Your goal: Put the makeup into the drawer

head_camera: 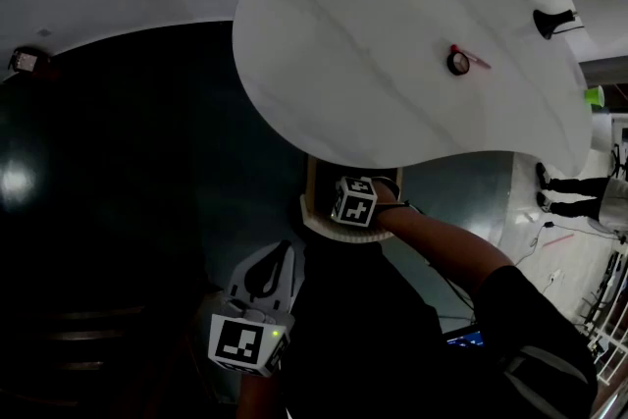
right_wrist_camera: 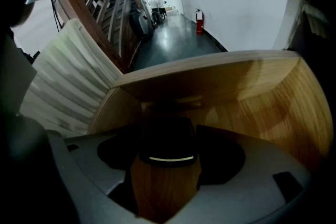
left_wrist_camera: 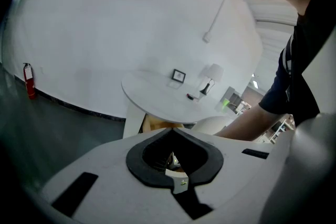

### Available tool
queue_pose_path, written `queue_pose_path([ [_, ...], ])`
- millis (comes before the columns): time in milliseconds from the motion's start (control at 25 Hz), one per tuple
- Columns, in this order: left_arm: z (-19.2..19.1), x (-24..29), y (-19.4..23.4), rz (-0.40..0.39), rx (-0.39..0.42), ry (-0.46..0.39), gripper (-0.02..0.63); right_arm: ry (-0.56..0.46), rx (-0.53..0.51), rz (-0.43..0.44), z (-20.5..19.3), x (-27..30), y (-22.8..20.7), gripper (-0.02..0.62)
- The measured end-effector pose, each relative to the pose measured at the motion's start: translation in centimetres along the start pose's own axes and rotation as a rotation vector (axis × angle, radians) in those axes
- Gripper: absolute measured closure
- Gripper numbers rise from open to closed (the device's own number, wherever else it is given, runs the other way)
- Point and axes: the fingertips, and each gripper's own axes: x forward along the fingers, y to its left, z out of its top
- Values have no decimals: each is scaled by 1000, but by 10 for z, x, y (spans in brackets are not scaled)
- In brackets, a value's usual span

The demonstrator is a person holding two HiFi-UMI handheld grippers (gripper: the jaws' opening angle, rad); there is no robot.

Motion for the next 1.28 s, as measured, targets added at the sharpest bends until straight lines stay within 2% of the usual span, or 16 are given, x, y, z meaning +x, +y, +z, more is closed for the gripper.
queue_pose_path([
  [200,19,-9,-14,-19,51,-27,595,-16,12,-9,4,-25,10,307],
  [360,37,-17,-13,2,55,-47,595,-18,20,-8,3,-26,11,307],
  [480,35,-19,-13,8,54,-44,595,-22,28,-11,5,-36,8,308],
  [640,40,-30,-26,-12,42,-53,595,-75,57,-11,17,-68,26,307],
  [840,68,-54,-36,-26,51,-119,595,-121,84,-46,35,-113,53,308],
  [1000,91,-82,-51,-83,50,-196,595,-171,116,-55,52,-141,80,308],
  [1160,108,-106,-56,-73,88,-242,595,-231,91,-78,74,-173,99,308],
  [1280,112,-118,-59,-71,102,-249,595,-318,124,-102,91,-204,106,308],
])
